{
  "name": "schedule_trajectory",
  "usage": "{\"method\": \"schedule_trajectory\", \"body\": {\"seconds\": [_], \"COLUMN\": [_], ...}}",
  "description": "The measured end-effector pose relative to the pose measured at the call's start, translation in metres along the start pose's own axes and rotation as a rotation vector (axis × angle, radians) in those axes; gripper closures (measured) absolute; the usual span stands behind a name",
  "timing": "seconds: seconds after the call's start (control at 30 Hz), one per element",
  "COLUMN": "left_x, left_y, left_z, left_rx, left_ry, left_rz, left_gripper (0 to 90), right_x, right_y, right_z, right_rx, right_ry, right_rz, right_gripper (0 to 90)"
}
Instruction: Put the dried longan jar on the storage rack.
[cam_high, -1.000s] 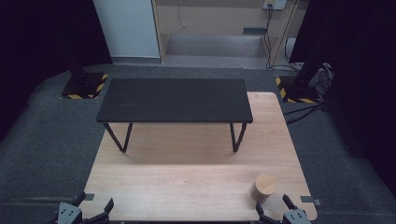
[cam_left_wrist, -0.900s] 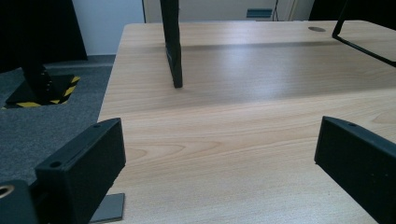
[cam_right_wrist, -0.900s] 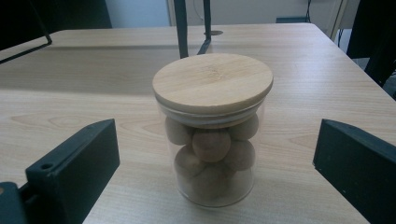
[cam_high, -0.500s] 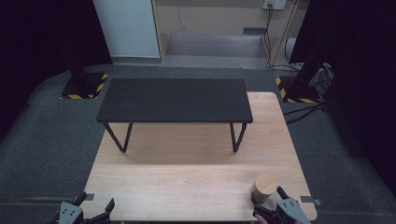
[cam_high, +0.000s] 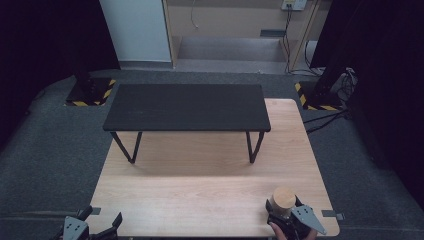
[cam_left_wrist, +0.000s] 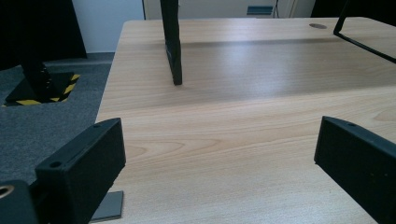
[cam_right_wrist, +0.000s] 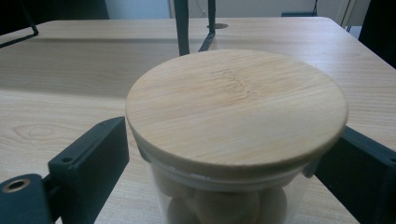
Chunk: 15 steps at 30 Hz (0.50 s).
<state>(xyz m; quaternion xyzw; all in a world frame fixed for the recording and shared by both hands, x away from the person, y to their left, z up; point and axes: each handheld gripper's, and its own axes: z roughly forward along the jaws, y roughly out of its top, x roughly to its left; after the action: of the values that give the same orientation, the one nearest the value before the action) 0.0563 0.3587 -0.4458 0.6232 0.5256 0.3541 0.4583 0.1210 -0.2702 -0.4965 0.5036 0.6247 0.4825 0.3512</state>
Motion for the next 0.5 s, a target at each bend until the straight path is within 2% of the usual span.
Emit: {"method": "schedule_trajectory", "body": {"seconds": [0.23,0.47,0.5], "left_x": [0.0008,0.0016,0.0017], "left_y": [-0.0006,-0.0011,-0.0011], "left_z": [0.0001,-0.0011,-0.0015], "left_rx": [0.0,0.0,0.0], "left_ry": [-0.002,0.0,0.001], "left_rz": [-0.002,-0.006,-0.006], "left_gripper": [0.6,0.7,0.7], "right_x": [0.0004,0.0019,0.001], "right_y": [0.0014,0.0039,0.0041], "right_z": [0.0009,0.0003,-0.0001], "right_rx": [-0.002,-0.002,-0.003], "right_ry": [0.0,-0.006,-0.002], "right_rz": [0.001,-0.025,-0.024], "right_gripper": [9.2,24.8,24.9]}}
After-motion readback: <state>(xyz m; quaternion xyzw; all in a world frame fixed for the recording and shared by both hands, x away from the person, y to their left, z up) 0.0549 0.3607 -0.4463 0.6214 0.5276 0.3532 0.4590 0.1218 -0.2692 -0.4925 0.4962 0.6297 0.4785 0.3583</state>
